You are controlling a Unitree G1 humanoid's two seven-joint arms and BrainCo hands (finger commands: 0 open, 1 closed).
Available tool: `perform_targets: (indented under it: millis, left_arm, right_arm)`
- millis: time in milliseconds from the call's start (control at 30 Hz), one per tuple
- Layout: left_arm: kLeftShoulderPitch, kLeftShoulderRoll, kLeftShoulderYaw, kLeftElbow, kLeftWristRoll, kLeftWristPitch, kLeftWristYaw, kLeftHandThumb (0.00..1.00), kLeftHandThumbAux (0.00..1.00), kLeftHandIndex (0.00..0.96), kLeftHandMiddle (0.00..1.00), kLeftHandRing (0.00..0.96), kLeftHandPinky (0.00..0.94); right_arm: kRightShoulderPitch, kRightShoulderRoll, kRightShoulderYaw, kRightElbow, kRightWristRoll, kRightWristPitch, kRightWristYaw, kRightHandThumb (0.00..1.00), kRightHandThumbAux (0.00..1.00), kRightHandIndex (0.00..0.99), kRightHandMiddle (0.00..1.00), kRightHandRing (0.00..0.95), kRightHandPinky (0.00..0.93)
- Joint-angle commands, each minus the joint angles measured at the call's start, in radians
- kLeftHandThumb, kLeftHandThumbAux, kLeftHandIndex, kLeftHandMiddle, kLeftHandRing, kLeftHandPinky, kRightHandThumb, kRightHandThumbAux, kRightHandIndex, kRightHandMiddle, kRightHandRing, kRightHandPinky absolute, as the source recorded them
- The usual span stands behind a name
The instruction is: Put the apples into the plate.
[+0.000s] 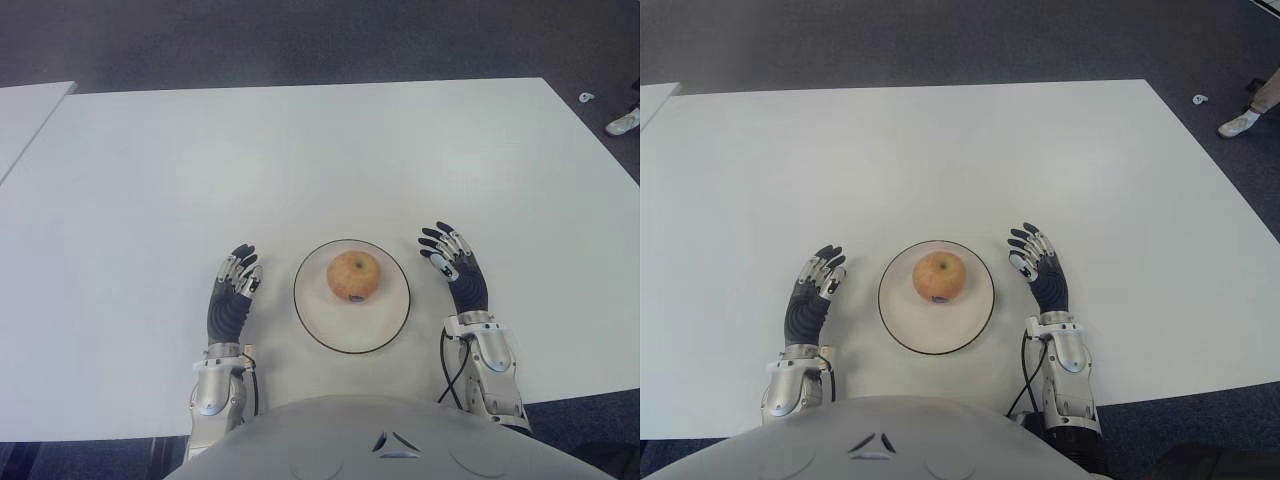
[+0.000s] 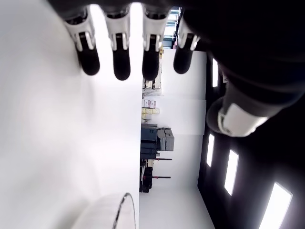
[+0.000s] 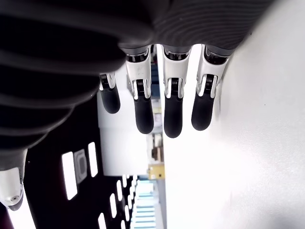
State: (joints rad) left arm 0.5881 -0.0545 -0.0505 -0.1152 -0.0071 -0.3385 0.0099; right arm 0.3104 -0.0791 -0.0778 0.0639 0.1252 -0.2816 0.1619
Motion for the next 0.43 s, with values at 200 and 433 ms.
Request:
perform_targets:
  millis: [200, 433]
  left_arm:
    - [0.01, -0.003, -0.001, -0.007, 0.004, 0.006, 0.005, 0.248, 0.547, 0.177, 0.192, 0.187, 0.193]
    - [0.014, -0.001, -0.001, -0.01, 0.01, 0.005, 0.007, 0.251, 0.548, 0.174, 0.189, 0.183, 0.193]
  right_arm:
    - [0.032, 0.003, -0.003, 0.013, 0.012, 0.057, 0.004, 0.308, 0.527, 0.136, 0.249, 0.255, 0.268]
    - [0.031, 0.005, -0.006, 0.01, 0.012, 0.065, 0.002, 0.313, 0.52, 0.14, 0.251, 0.257, 0.277]
